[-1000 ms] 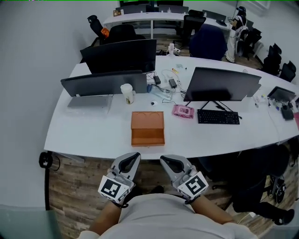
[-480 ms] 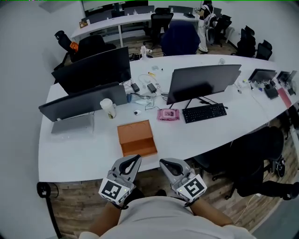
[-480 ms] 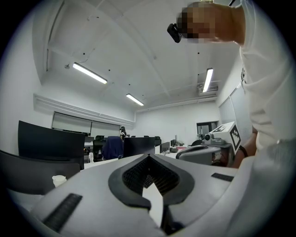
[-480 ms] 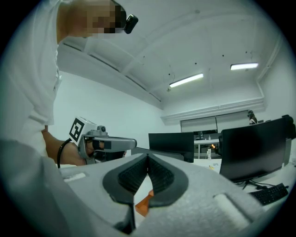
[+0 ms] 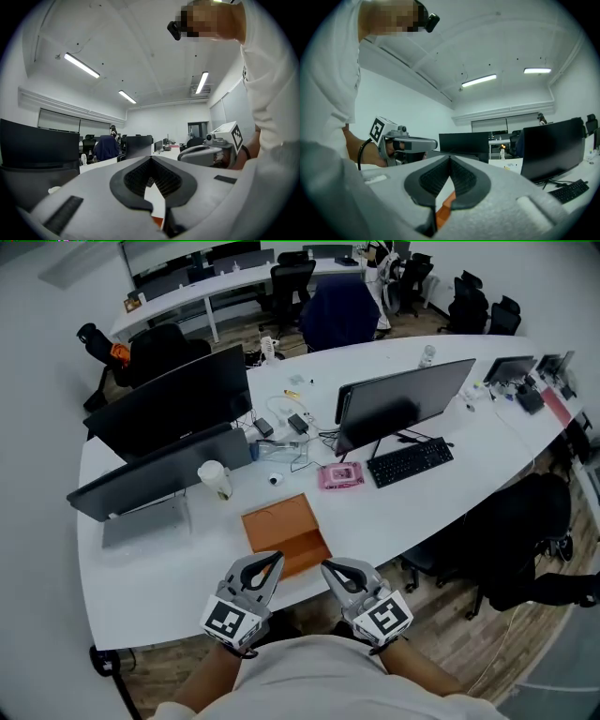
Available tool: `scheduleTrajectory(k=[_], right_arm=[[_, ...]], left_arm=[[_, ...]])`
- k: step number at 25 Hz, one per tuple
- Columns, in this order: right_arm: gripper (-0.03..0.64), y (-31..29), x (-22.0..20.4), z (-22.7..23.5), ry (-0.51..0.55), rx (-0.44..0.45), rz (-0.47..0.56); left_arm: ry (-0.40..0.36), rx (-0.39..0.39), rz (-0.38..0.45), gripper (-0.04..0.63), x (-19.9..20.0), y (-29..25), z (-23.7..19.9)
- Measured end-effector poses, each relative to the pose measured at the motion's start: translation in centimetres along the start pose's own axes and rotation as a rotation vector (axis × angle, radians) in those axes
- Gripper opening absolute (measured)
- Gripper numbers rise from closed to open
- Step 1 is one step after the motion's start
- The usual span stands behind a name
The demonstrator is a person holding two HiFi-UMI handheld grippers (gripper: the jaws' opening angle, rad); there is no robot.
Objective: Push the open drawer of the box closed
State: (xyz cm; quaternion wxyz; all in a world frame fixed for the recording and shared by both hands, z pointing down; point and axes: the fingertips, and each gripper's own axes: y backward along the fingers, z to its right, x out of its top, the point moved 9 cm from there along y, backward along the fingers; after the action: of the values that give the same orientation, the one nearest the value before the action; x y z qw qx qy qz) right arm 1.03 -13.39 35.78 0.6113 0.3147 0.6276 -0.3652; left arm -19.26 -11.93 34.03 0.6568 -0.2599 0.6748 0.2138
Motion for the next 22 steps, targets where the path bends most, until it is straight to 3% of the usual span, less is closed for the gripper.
scheduleTrajectory(k=[12,22], right_arm=[[0.003,-4.3,-2.7,-1.9,-0.035,-0.193,-0.059],[0.053,-5.5,-7.5,-2.1,-0.086,-0.267,-0.128]], left_arm=[[-0.022,-0.163,-0.033,0.0,-2.5,0.2,-6.9],[0.012,-0.209,-0.106,0.0,-7.5,-0.9,-9.2]])
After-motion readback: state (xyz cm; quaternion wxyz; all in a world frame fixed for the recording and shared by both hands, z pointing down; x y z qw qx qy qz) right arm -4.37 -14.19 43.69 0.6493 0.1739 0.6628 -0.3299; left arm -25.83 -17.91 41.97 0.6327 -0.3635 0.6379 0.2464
